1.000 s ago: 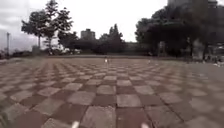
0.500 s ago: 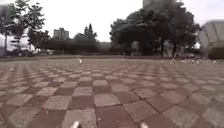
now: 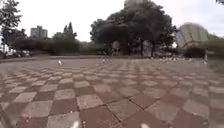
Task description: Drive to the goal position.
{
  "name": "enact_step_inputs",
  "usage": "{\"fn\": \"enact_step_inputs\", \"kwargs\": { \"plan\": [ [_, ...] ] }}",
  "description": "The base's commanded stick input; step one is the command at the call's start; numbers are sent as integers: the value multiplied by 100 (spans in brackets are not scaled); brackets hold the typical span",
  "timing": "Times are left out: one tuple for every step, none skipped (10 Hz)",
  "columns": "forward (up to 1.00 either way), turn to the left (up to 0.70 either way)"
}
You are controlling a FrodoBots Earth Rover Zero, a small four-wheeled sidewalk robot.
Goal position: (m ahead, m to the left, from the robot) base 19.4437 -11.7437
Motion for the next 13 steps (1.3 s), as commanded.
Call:
{"fn": "enact_step_inputs", "kwargs": {
  "plan": [
    [0,-45],
    [0,-45],
    [0,-45],
    [0,-45],
    [0,-45],
    [0,-45],
    [0,-45],
    [0,-45],
    [0,-45],
    [0,-45],
    [0,-45],
    [1,0],
    [48,0]
  ]
}}
